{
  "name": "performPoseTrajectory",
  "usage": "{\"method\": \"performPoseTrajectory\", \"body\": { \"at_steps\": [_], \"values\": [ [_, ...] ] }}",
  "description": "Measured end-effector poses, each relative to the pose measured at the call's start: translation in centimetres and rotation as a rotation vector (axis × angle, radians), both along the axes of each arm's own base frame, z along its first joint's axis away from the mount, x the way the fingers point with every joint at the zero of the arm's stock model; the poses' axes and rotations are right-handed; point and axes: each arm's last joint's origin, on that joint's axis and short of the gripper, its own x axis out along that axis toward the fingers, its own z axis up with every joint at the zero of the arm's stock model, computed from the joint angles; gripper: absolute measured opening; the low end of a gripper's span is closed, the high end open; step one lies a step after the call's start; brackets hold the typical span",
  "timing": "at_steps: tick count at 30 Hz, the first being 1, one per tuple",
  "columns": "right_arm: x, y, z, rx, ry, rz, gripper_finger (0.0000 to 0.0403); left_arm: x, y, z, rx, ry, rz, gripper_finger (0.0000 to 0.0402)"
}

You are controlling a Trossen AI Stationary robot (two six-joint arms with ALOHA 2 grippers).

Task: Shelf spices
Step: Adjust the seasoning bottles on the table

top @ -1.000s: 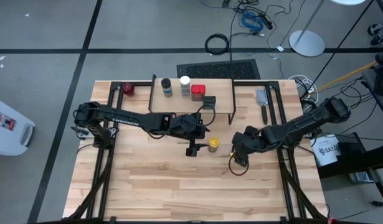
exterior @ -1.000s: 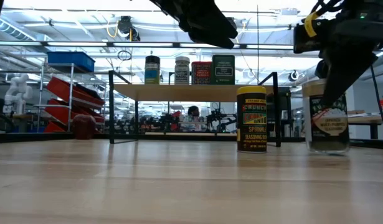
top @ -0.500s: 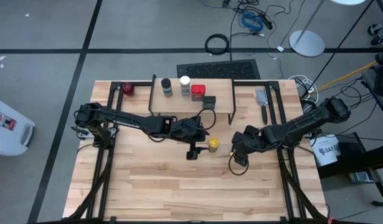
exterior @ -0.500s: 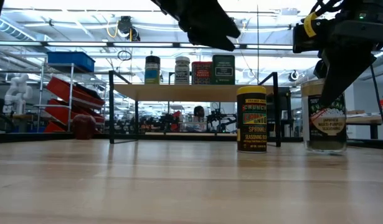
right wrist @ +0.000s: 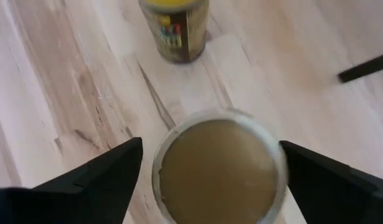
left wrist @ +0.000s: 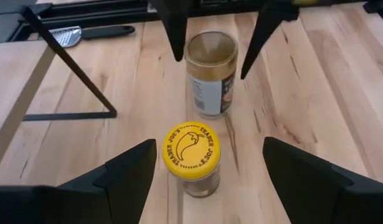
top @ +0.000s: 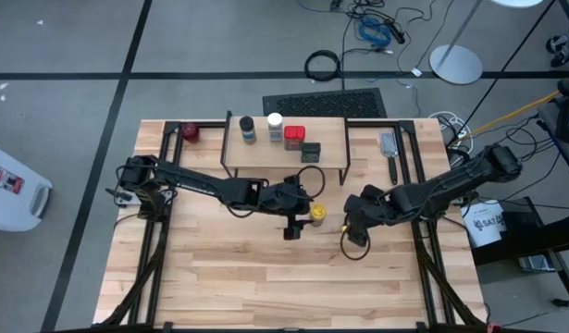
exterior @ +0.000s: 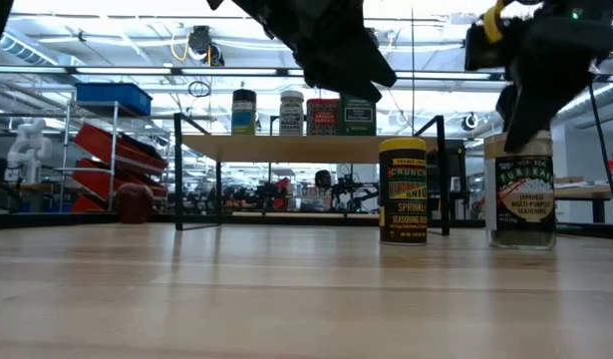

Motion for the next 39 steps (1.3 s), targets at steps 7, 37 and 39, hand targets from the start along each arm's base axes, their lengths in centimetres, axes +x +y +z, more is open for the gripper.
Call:
{"method": "performPoseTrajectory", "body": {
  "at_steps": [7,37,39],
  "values": [
    [0.6,0.2,3.5,-0.012,-0.083,0.025,0.0359,1.1,0.0,-1.6,0.004,-0.006,0.008,0.0305],
    [0.4,2.8,6.7,-0.201,-0.252,0.054,0.0359,2.6,1.6,-4.8,-0.057,0.029,0.011,0.0305],
    [0.4,2.8,6.7,-0.205,-0.253,0.057,0.0359,2.9,1.6,-5.1,-0.056,0.022,0.010,0.0305]
  ]
}}
